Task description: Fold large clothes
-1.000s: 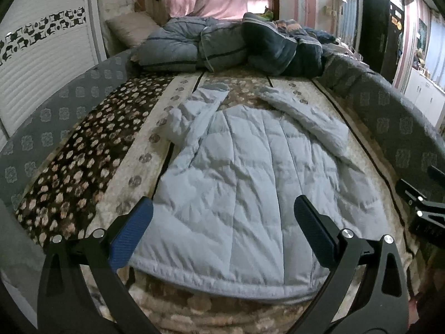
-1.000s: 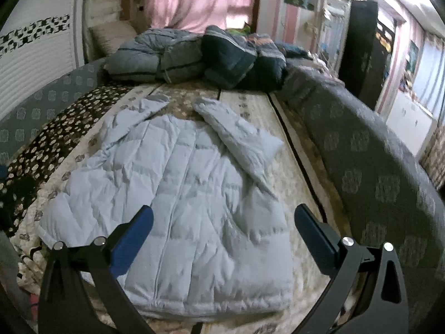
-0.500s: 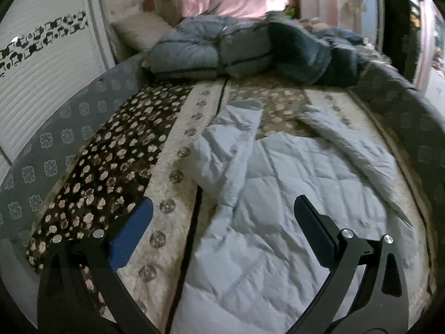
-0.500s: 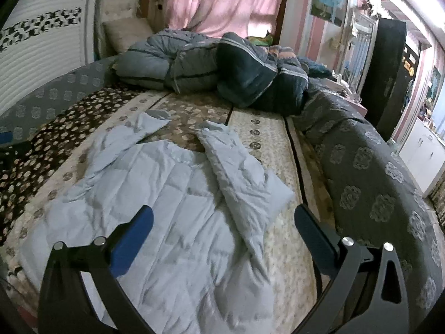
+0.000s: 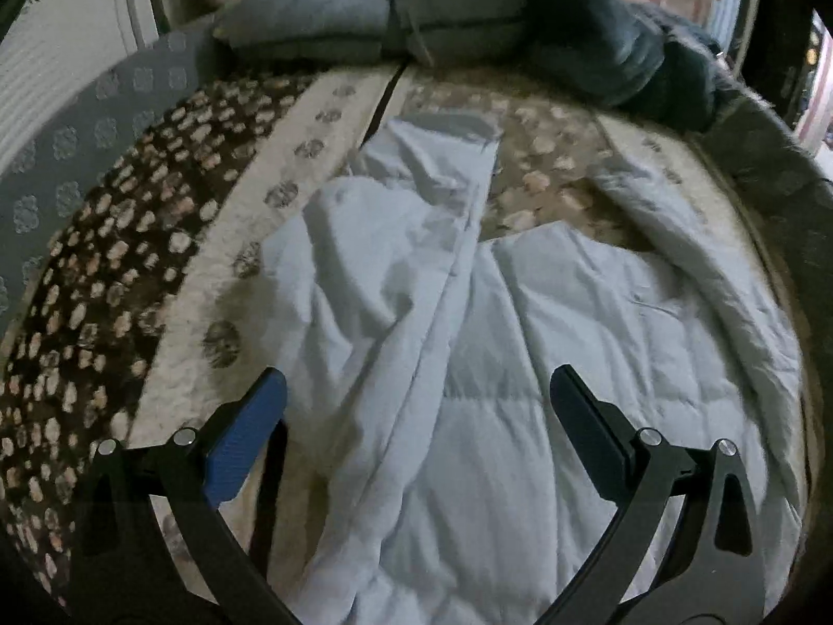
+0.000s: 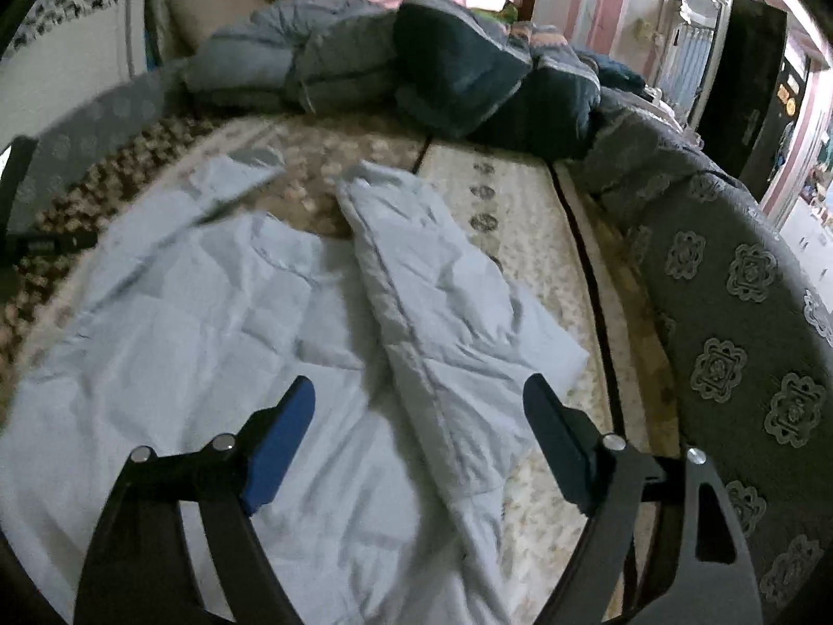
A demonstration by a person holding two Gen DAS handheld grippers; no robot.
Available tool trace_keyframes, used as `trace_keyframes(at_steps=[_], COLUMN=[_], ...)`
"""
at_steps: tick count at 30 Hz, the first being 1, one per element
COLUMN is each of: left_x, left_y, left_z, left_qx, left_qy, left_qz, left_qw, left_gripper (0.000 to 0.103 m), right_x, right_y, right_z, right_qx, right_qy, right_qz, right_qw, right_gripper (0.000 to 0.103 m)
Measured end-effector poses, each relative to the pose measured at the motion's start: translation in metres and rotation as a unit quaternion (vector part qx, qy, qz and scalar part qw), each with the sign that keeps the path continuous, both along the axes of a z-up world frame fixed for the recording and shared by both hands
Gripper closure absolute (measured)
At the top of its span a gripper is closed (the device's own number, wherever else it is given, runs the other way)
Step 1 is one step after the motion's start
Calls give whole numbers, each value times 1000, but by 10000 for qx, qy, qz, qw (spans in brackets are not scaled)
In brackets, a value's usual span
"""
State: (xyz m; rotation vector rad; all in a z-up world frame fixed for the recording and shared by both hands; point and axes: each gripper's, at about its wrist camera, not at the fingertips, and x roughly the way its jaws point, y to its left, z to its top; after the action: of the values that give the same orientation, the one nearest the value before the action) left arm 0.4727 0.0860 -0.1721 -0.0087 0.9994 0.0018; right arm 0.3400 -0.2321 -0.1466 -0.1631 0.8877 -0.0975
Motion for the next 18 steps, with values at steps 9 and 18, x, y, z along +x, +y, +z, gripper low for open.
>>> trace_keyframes(at_steps=[9,18], left_x=[67,55], left_y=[-21,5], left_z=[-66,-43], left_qx=[661,-92], left_qy=[368,149], left_qz=[-4,-414], left_qw=[9971,9990], left_gripper=[11,98], right_x=[25,13], right_y=[-14,-20], right_z=[-40,-40], right_qx=[171,256], right_qy=[283,161], right_qz=[-52,-19], right_qw=[9994,9995], right_gripper=[20,20])
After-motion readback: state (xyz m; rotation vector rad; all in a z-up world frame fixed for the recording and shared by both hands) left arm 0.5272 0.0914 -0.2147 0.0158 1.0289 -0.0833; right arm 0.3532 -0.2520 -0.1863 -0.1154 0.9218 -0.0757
